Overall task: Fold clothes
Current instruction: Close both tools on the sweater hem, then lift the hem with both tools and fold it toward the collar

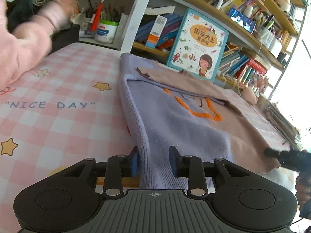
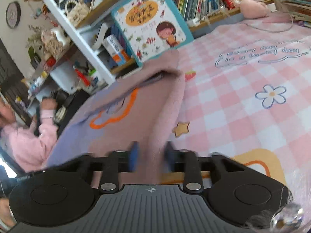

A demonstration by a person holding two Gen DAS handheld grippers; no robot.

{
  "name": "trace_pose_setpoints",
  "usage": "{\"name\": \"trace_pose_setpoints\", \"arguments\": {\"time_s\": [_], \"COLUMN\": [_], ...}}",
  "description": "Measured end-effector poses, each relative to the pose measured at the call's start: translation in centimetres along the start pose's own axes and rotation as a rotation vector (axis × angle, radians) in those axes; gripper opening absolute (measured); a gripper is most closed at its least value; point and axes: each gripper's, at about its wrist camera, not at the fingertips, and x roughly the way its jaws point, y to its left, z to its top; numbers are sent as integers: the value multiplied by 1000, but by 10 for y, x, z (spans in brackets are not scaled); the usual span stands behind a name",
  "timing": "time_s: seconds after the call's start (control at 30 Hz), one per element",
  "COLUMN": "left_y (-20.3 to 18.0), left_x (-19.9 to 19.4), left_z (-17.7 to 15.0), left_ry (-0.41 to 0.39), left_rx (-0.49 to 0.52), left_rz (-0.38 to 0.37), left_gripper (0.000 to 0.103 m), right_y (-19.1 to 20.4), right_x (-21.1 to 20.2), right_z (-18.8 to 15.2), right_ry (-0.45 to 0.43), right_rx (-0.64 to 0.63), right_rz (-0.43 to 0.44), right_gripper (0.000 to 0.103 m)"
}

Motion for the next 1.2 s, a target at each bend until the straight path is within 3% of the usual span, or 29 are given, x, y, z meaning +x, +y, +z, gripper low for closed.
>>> {"name": "trace_pose_setpoints", "arguments": {"time_s": [0.07, 0.13, 0.37, 0.57, 0.87, 1.2], "left_y": [2, 3, -19, -14, -2, 15], "left_x": [0, -3, -30, -51, -42, -36], "left_z": [-1, -3, -17, -32, -35, -37], "left_ry": [-12, -3, 53, 59, 78, 63], "left_rx": [2, 2, 128, 71, -3, -123], "left_rz": [13, 3, -40, -74, -88, -146], "left_gripper": [9, 6, 6, 6, 11, 8], "right_y": [-1, -2, -1, 6, 3, -9], "right_x": [-3, -7, -52, -87, -77, -77], "right_z": [-3, -4, -17, -37, -44, -45], "right_ry": [-8, -11, -30, -3, 60, 52], "right_rx": [1, -3, 4, 1, 35, 97], "right_rz": [-3, -11, -5, 14, -16, 49], "right_gripper": [10, 8, 6, 6, 10, 14]}}
